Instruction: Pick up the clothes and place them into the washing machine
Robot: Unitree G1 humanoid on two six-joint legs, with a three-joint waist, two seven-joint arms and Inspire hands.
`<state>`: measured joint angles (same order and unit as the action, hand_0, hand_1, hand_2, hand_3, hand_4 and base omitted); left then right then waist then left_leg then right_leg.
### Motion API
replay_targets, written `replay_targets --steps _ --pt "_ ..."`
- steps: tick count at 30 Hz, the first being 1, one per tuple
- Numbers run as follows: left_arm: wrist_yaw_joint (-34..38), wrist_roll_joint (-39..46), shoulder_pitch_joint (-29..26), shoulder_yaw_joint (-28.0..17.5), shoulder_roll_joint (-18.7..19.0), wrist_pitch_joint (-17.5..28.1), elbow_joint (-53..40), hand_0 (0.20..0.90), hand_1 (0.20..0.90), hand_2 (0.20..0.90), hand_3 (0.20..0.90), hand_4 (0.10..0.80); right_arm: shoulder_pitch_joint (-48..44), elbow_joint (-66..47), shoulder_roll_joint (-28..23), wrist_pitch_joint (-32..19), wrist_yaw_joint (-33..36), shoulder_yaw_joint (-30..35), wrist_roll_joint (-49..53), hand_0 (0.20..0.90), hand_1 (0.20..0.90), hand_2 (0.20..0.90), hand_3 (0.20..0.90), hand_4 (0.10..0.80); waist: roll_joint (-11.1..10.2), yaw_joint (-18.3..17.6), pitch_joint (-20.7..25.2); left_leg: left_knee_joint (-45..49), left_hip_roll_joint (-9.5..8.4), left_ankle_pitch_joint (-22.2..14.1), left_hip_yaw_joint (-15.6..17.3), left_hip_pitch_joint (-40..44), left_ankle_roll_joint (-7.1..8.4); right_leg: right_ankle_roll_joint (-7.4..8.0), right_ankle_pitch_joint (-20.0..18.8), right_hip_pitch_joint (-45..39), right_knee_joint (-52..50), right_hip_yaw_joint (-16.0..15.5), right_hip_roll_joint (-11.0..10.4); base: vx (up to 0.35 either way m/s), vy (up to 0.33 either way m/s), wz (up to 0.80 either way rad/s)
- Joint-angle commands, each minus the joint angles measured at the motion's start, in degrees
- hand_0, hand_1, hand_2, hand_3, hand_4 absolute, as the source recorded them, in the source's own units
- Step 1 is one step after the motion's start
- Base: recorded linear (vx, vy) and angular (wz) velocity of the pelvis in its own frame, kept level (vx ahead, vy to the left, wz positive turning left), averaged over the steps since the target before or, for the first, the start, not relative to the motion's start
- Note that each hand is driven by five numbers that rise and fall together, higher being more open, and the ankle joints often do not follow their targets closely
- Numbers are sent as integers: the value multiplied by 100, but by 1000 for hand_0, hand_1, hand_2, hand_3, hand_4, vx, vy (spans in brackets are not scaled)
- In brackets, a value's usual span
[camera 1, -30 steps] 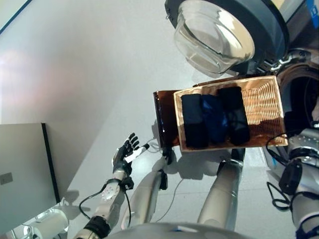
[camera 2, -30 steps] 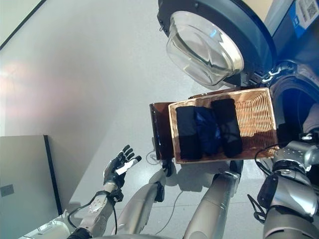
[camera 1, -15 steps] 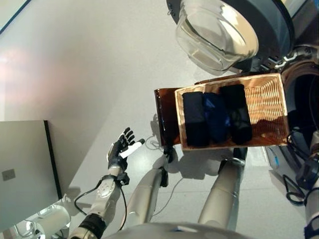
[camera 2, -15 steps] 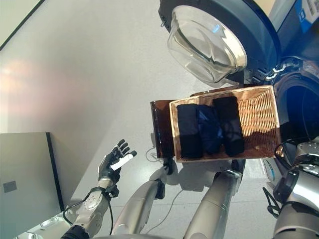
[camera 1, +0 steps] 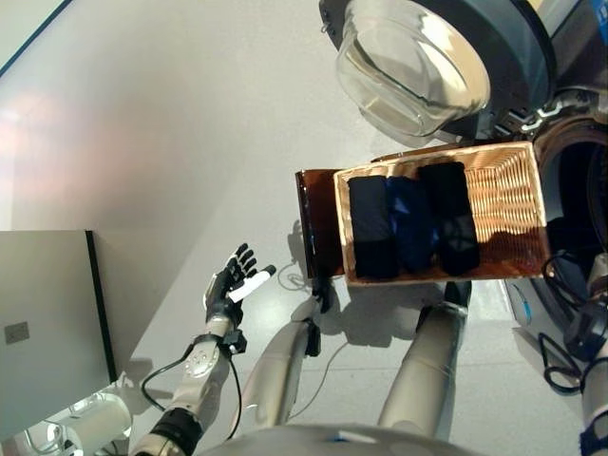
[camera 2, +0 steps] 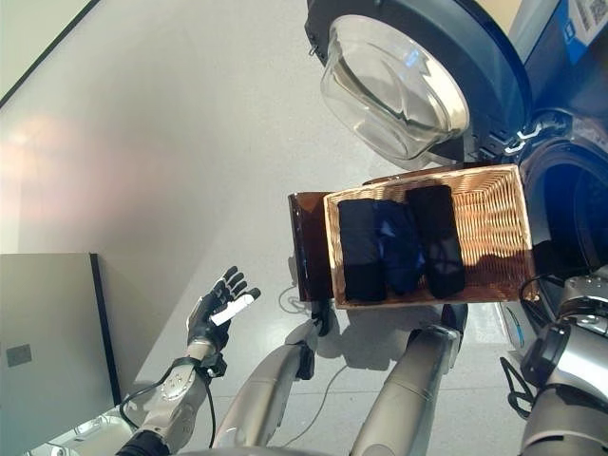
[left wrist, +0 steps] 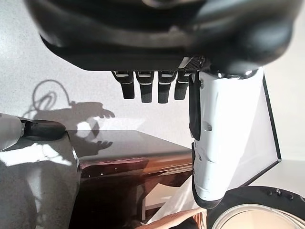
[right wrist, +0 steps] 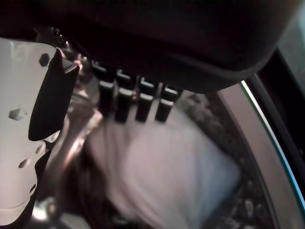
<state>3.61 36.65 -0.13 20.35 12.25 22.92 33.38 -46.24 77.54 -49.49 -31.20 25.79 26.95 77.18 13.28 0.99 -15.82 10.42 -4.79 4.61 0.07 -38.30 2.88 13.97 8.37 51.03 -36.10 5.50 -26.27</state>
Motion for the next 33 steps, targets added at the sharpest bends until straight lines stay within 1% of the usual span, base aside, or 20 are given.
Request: replay_targets --steps 1,2,3,6,7,10,11,12,13,14,15,17,20,21,23,25,26,30,31,33 --pt "43 88 273 -342 277 330 -14 900 900 900 900 800 112 15 -255 -329 -136 -388 -117 900 900 900 900 800 -9 -30 422 728 395 -1051 -5 400 374 -357 -764 -271 538 97 162 33 17 3" --pt "56 119 219 -321 230 310 79 900 900 900 900 800 197 27 122 -222 -181 -523 -177 900 900 900 900 800 -67 -36 429 504 418 -1003 25 596 376 -332 -861 -457 758 27 180 0 0 0" --pt "52 121 221 -327 234 312 84 900 900 900 900 800 197 25 132 -222 -177 -525 -181 900 900 900 900 800 -68 -42 418 478 422 -990 23 624 375 -332 -873 -488 785 17 182 43 20 -9" --pt "51 138 207 -347 196 305 183 900 900 900 900 800 358 44 557 2 -150 -761 -455 900 900 900 900 800 -135 -58 402 145 464 -890 39 927 386 -297 -1007 -823 1154 -106 195 27 8 -16" --pt "72 103 192 -369 185 300 271 900 900 900 900 800 450 81 681 104 -120 -835 -650 900 900 900 900 800 -172 -60 402 34 469 -800 42 996 386 -291 -1124 -924 1310 -159 185 3 -14 -17" --pt "112 6 184 -420 195 309 416 900 900 900 900 800 599 234 954 421 41 -1298 -1484 900 900 900 900 800 -264 -38 387 -224 514 -680 25 1218 387 -264 -1286 -1255 1678 -302 177 20 -28 -11" --pt "106 -27 191 -422 194 314 394 900 900 900 900 800 626 304 1041 495 0 -1338 -1517 900 900 900 900 800 -275 -9 397 -295 516 -697 15 1296 384 -253 -1271 -1348 1748 -349 176 19 -23 -7" --pt "100 -47 191 -455 187 320 376 900 900 900 900 800 671 333 1127 581 -47 -1418 -1609 900 900 900 900 800 -294 10 400 -394 522 -612 8 1331 383 -249 -1383 -1407 1886 -388 160 51 -42 -9" --pt "116 -95 210 -512 186 324 436 900 900 900 900 800 770 366 1242 711 -76 -1562 -1883 900 900 900 900 800 -327 25 414 -517 552 -589 9 1457 398 -223 -1391 -1580 2025 -460 160 6 -32 -9" --pt "122 -117 217 -547 195 346 453 900 900 900 900 800 809 317 1273 725 -74 -1583 -1951 900 900 900 900 800 -345 17 412 -586 551 -511 5 1480 395 -225 -1481 -1634 2143 -496 155 60 -45 -4" --pt "124 -160 242 -575 198 339 460 900 900 900 900 800 914 343 1323 820 -73 -1668 -2198 900 900 900 900 800 -375 33 427 -689 566 -519 7 1603 400 -215 -1459 -1781 2225 -561 158 13 -34 -1" --pt "148 -241 261 -623 207 364 505 900 900 900 900 800 1011 320 1443 893 -45 -1836 -2565 900 900 900 900 800 -427 45 447 -845 576 -417 -24 1719 406 -209 -1578 -1920 2411 -633 168 25 -44 -2" --pt "208 -359 195 -721 183 383 817 900 900 900 900 800 1279 250 1635 984 -67 -1923 -2925 900 900 900 900 800 -520 6 476 -1077 618 -354 -30 1970 429 -186 -1674 -2230 2686 -745 199 54 -55 -6" --pt "231 -370 187 -759 168 387 961 900 900 900 900 800 1370 203 1677 1021 -59 -2036 -3167 900 900 900 900 800 -561 0 481 -1127 638 -370 -36 2072 444 -178 -1644 -2364 2747 -779 234 53 -58 -7" --pt "290 -453 78 -816 148 397 1257 900 900 900 900 800 1546 70 1775 1166 -15 -2304 -3829 900 900 900 900 800 -647 -34 503 -1249 689 -289 -23 2197 471 -167 -1769 -2543 2940 -852 257 41 -67 -6" --pt "352 -511 11 -900 122 423 1435 900 900 900 900 800 1776 -138 1895 1310 -1 -2761 -4724 900 900 900 900 800 -721 -59 502 -1338 764 -271 -20 2366 510 -164 -1794 -2747 3073 -924 336 67 -95 -13" --pt "386 -565 -46 -969 122 444 1556 900 900 900 900 800 1927 -348 1959 1367 -107 -2986 -5150 900 900 900 900 800 -816 -80 553 -1426 807 -229 -14 2464 522 -158 -1892 -2864 3240 -979 380 83 -113 -13" --pt "375 -681 -43 -1026 80 428 1715 900 900 900 900 800 2228 -435 2198 1438 -247 -3163 -5545 900 900 900 900 800 -931 -113 638 -1470 887 -236 -4 2672 514 -127 -1970 -3097 3407 -1072 429 61 -57 -16" --pt "375 -682 -42 -1027 81 430 1718 900 900 900 900 800 2230 -437 2200 1438 -245 -3164 -5547 900 900 900 900 800 -932 -114 634 -1471 887 -237 -4 2679 514 -127 -1971 -3106 3411 -1073 429 37 -15 -8" --pt "380 -730 -71 -1032 50 417 1786 900 900 900 900 800 2312 -505 2363 1496 -356 -3420 -5827 900 900 900 900 800 -973 -132 672 -1484 910 -245 -13 2763 508 -130 -1969 -3172 3432 -1085 446 41 -20 -4"
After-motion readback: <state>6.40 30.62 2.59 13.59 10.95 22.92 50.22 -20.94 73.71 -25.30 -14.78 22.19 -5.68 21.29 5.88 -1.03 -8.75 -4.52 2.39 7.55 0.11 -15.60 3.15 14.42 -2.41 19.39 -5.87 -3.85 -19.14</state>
